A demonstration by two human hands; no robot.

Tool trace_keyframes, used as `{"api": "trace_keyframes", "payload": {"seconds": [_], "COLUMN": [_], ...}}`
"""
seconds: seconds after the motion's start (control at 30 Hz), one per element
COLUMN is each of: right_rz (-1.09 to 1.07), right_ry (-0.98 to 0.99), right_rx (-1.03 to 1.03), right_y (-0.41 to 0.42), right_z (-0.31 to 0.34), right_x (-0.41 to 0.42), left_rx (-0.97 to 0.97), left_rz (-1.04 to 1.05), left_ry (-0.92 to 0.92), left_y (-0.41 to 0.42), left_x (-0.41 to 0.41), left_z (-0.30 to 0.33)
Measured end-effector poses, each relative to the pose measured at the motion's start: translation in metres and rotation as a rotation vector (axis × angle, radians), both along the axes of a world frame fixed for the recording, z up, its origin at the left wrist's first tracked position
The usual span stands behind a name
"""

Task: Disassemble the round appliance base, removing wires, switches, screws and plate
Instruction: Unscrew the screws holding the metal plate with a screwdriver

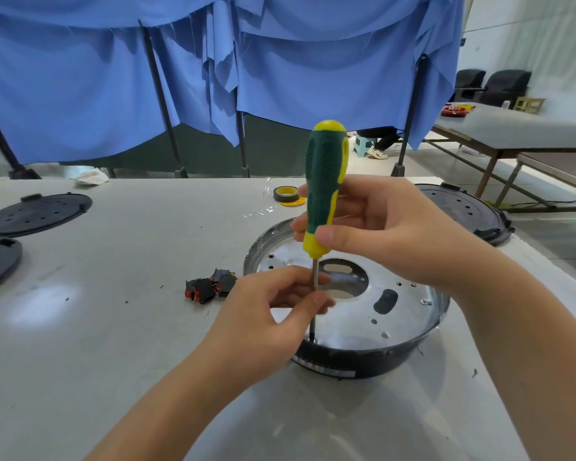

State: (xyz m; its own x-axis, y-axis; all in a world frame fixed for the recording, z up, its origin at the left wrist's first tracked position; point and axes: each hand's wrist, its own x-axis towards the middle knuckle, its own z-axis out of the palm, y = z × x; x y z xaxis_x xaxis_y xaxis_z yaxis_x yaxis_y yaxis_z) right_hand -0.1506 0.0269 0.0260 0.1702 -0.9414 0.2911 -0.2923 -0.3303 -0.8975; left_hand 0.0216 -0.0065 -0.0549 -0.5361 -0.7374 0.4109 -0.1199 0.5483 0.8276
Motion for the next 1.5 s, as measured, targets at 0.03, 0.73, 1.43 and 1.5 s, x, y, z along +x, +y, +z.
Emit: {"api": "trace_keyframes", "payload": {"seconds": [0.03,0.73,1.43,1.5], "right_rz": [0.007,0.042,-0.065,-0.028], "right_ry": [0.008,0.009,0.105,0.046], "right_rx": [0.011,0.048,-0.025,-0.015], "right_y": [0.0004,-0.0002,0.0018,0.0015], "right_z": [-0.0003,-0.0018,0.0014,0.0009], "right_x": [0.0003,0.0020,0.0056,0.0021], "left_rx": [-0.002,0.029,0.035,0.034], "left_rz": [0.002,0.048,0.072,0.092], "left_ry": [0.001,0.024,0.052,0.055], "left_y": [-0.0006,-0.0008,0.0016,0.0006], "left_x": [0.0000,-0.0017,-0.0027,-0.0019], "left_z": [-0.0006,0.0014,0.0022,0.0018]}}
